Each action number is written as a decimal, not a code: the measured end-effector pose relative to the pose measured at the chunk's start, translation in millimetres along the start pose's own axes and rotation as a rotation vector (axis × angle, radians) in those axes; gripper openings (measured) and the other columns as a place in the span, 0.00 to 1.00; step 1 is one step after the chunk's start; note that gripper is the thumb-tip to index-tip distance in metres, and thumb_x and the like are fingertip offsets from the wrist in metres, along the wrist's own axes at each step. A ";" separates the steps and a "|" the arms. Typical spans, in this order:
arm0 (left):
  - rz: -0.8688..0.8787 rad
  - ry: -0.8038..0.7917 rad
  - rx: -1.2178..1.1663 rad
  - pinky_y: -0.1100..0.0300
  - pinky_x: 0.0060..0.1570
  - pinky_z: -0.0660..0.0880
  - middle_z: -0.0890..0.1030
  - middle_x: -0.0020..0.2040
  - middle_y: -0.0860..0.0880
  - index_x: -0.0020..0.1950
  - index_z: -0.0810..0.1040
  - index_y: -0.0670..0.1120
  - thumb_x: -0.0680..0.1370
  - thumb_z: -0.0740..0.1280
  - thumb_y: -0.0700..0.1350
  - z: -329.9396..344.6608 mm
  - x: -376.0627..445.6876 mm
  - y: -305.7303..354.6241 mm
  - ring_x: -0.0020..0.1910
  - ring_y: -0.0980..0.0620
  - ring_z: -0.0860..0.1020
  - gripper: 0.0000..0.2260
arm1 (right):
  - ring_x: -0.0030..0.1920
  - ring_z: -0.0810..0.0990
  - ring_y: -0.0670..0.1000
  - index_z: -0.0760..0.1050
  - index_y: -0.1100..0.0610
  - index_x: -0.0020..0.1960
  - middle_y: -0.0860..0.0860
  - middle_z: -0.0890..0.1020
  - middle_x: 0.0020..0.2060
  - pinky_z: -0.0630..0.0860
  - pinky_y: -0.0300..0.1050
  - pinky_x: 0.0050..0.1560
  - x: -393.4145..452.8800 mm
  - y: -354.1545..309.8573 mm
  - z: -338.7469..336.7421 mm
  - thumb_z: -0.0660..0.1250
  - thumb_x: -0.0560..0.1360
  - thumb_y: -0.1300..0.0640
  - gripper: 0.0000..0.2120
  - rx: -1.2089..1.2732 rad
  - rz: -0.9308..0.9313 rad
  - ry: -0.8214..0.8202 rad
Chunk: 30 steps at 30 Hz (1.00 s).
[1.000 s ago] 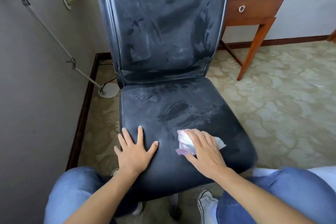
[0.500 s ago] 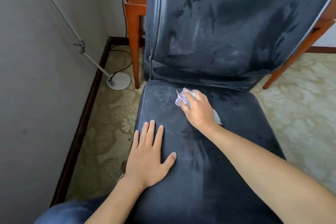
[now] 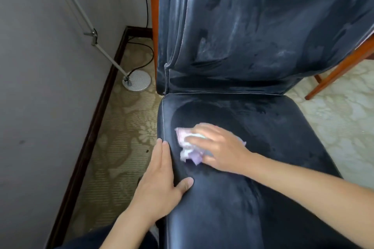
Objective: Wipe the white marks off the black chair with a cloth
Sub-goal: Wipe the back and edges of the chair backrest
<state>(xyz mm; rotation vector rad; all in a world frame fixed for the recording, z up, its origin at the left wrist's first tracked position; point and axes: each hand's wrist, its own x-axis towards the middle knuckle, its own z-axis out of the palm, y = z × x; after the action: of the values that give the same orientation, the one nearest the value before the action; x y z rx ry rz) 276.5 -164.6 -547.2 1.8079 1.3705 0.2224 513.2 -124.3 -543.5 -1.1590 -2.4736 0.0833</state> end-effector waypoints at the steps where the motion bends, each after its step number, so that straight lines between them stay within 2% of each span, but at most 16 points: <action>1: -0.003 -0.030 -0.040 0.63 0.78 0.45 0.28 0.80 0.61 0.83 0.31 0.53 0.81 0.69 0.59 -2.8 -0.5 -2.4 0.80 0.64 0.34 0.49 | 0.58 0.76 0.55 0.82 0.48 0.60 0.50 0.79 0.55 0.75 0.51 0.58 28.0 20.4 2.3 0.64 0.84 0.50 0.09 -0.044 0.081 0.022; 3: 0.005 -0.058 -0.121 0.64 0.76 0.45 0.32 0.81 0.65 0.84 0.35 0.58 0.82 0.69 0.49 -6.0 -2.1 -6.7 0.80 0.67 0.36 0.46 | 0.54 0.74 0.52 0.80 0.42 0.54 0.45 0.76 0.48 0.77 0.52 0.50 84.1 50.0 18.4 0.59 0.84 0.44 0.12 -0.121 0.377 0.078; 5: -0.042 -0.014 -0.319 0.64 0.78 0.49 0.44 0.83 0.67 0.85 0.48 0.61 0.78 0.66 0.39 -10.7 4.3 -4.0 0.81 0.68 0.45 0.42 | 0.51 0.75 0.56 0.80 0.49 0.48 0.48 0.77 0.45 0.75 0.51 0.44 115.2 49.3 30.9 0.62 0.82 0.45 0.12 -0.197 0.592 0.139; 6: -0.073 0.053 -0.479 0.65 0.77 0.56 0.57 0.81 0.67 0.81 0.60 0.63 0.76 0.65 0.36 -15.1 12.7 -4.4 0.80 0.68 0.55 0.39 | 0.50 0.76 0.57 0.81 0.53 0.47 0.50 0.79 0.45 0.73 0.51 0.43 116.5 39.8 33.8 0.65 0.80 0.47 0.11 -0.207 0.573 0.176; 8: -0.130 0.061 -0.751 0.74 0.58 0.73 0.81 0.63 0.65 0.61 0.81 0.62 0.72 0.63 0.31 -22.6 24.4 -0.9 0.65 0.67 0.76 0.29 | 0.51 0.77 0.58 0.83 0.56 0.49 0.50 0.82 0.51 0.73 0.54 0.47 83.7 2.5 29.0 0.69 0.77 0.53 0.07 -0.125 0.374 0.161; 9: -0.150 0.061 -0.819 0.74 0.51 0.74 0.85 0.56 0.62 0.54 0.85 0.60 0.71 0.63 0.31 -25.3 33.9 -1.1 0.62 0.61 0.79 0.26 | 0.53 0.77 0.57 0.83 0.54 0.52 0.49 0.82 0.56 0.72 0.54 0.50 52.1 -21.0 22.1 0.69 0.76 0.54 0.07 -0.049 0.281 0.115; 10: -0.173 0.059 -0.846 0.71 0.52 0.75 0.86 0.56 0.58 0.56 0.86 0.58 0.70 0.65 0.34 -26.6 39.6 -1.4 0.64 0.55 0.78 0.23 | 0.56 0.76 0.56 0.83 0.51 0.55 0.48 0.81 0.60 0.72 0.53 0.53 15.3 -48.1 15.7 0.69 0.75 0.55 0.10 0.039 0.207 0.026; 12: -0.207 0.114 -0.771 0.61 0.67 0.70 0.79 0.71 0.55 0.71 0.78 0.57 0.73 0.64 0.50 -25.2 35.5 4.3 0.73 0.53 0.72 0.25 | 0.60 0.76 0.56 0.82 0.48 0.58 0.48 0.80 0.61 0.71 0.53 0.59 -60.5 -100.2 -1.3 0.69 0.76 0.55 0.11 0.140 0.032 -0.126; 14: -0.199 0.135 -0.361 0.52 0.78 0.61 0.65 0.81 0.58 0.81 0.65 0.61 0.77 0.63 0.60 -13.3 26.7 13.4 0.80 0.53 0.64 0.31 | 0.60 0.77 0.53 0.83 0.47 0.58 0.47 0.80 0.59 0.71 0.50 0.59 -106.8 -102.9 -29.5 0.68 0.81 0.53 0.08 0.099 -0.108 -0.141; 15: -0.178 0.134 -0.190 0.51 0.80 0.57 0.56 0.85 0.56 0.84 0.58 0.60 0.80 0.62 0.61 -4.1 20.2 20.9 0.83 0.53 0.56 0.32 | 0.59 0.78 0.51 0.83 0.46 0.56 0.44 0.80 0.58 0.72 0.48 0.57 -120.7 -79.9 -44.0 0.66 0.82 0.51 0.07 0.043 -0.065 -0.117; 18: -0.099 0.147 -0.015 0.51 0.82 0.45 0.35 0.85 0.48 0.86 0.44 0.56 0.83 0.62 0.60 22.2 16.6 34.9 0.83 0.53 0.35 0.37 | 0.60 0.76 0.51 0.78 0.40 0.58 0.38 0.75 0.61 0.76 0.51 0.55 -143.0 33.5 -80.2 0.54 0.84 0.39 0.15 -0.213 0.473 0.068; 21: -0.101 0.182 0.048 0.50 0.82 0.46 0.33 0.84 0.47 0.86 0.43 0.54 0.83 0.62 0.57 30.7 20.7 31.0 0.83 0.52 0.33 0.38 | 0.67 0.72 0.58 0.70 0.40 0.67 0.46 0.73 0.66 0.73 0.57 0.61 -139.7 112.0 -87.8 0.44 0.81 0.31 0.25 -0.257 1.167 0.249; 22: -0.105 0.198 0.057 0.49 0.82 0.47 0.33 0.84 0.47 0.86 0.43 0.54 0.83 0.62 0.56 30.4 22.1 31.3 0.83 0.52 0.33 0.38 | 0.67 0.72 0.57 0.72 0.42 0.66 0.47 0.74 0.66 0.73 0.56 0.60 -122.1 112.2 -79.0 0.45 0.81 0.33 0.25 -0.236 1.197 0.238; 25: -0.078 0.245 0.208 0.46 0.83 0.49 0.39 0.85 0.43 0.86 0.48 0.50 0.82 0.55 0.58 33.5 28.5 30.2 0.84 0.46 0.37 0.35 | 0.60 0.77 0.56 0.76 0.46 0.59 0.46 0.79 0.60 0.76 0.53 0.55 -45.8 61.1 -32.4 0.53 0.83 0.40 0.17 -0.091 0.767 0.158; 27: -0.017 0.271 0.358 0.41 0.81 0.56 0.55 0.82 0.33 0.82 0.61 0.40 0.80 0.50 0.58 36.6 33.3 30.9 0.82 0.35 0.52 0.34 | 0.60 0.74 0.53 0.76 0.44 0.63 0.43 0.77 0.64 0.75 0.50 0.54 -27.3 5.2 -9.0 0.60 0.81 0.45 0.13 -0.006 0.517 0.043; 30: 0.002 0.249 0.437 0.40 0.73 0.66 0.71 0.74 0.31 0.72 0.71 0.31 0.79 0.52 0.57 43.2 42.5 36.9 0.75 0.31 0.69 0.34 | 0.62 0.70 0.49 0.72 0.39 0.68 0.40 0.70 0.69 0.73 0.50 0.58 -55.6 -32.8 -15.0 0.60 0.80 0.47 0.17 0.018 0.405 -0.030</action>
<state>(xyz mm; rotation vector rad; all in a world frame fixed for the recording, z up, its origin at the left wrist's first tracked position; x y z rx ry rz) 344.5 -151.9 -562.8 2.1968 1.6905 0.1604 527.1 -189.1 -541.1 -1.6437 -2.2207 0.2373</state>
